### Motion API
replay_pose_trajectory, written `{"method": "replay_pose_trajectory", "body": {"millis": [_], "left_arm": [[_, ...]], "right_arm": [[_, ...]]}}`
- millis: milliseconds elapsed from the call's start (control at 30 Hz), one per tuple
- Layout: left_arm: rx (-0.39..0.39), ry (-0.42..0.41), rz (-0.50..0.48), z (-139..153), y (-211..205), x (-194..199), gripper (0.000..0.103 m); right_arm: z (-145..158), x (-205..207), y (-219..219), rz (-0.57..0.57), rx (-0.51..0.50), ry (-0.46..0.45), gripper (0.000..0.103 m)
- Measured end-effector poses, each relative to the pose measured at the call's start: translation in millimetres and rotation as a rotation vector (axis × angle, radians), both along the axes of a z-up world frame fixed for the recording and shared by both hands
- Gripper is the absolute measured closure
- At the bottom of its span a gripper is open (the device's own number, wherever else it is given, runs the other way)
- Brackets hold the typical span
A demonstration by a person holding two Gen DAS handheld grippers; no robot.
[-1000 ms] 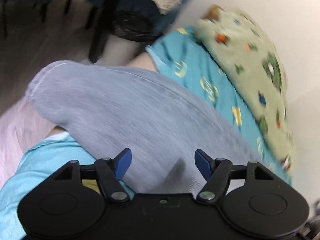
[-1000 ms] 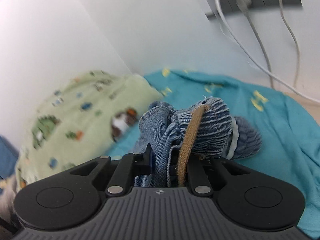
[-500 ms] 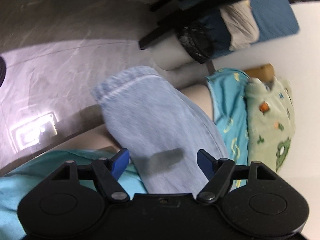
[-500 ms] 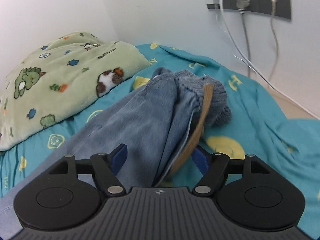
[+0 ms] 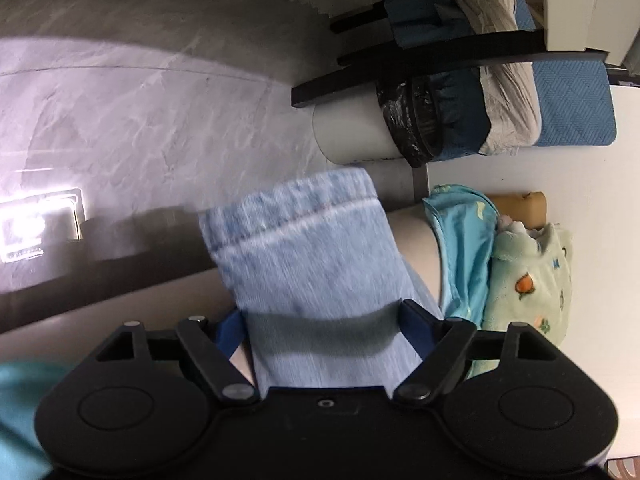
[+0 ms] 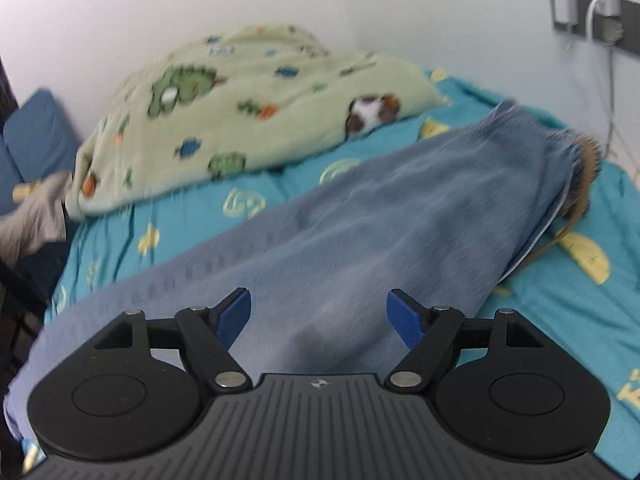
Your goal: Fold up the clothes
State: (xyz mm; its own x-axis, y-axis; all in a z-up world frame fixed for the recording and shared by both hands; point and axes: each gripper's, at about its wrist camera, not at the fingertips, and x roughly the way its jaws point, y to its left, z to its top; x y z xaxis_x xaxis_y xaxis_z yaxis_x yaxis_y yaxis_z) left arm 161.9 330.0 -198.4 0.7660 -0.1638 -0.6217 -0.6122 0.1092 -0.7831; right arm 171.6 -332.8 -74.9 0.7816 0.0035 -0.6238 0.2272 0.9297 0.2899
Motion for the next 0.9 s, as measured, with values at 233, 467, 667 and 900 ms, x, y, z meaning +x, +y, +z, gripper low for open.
{"method": "replay_pose_trajectory", "body": {"millis": [233,467,667,900], "left_arm": [[0.037,-0.021,0.009,-3.5,3.0,14.9,0.032],[0.14,-0.046,-0.015,8.8,-4.6,22.3,0.056],[0.348,-0.059,-0.059,42.4,-23.2,29.8,0.08],[0.604,-0.146,-0.139,108.3,-62.8,29.2,0.082]], "right_arm": [[-12.8,10.3,8.0,0.023,0.046,0.039,0.026],[-10.3,8.0,9.9,0.026,0.078,0.032,0.026],[-7.5,7.1,11.1,0.025,0.097,0.029,0.026],[1.9,9.5,12.5,0.032,0.119,0.006,0.026]]}}
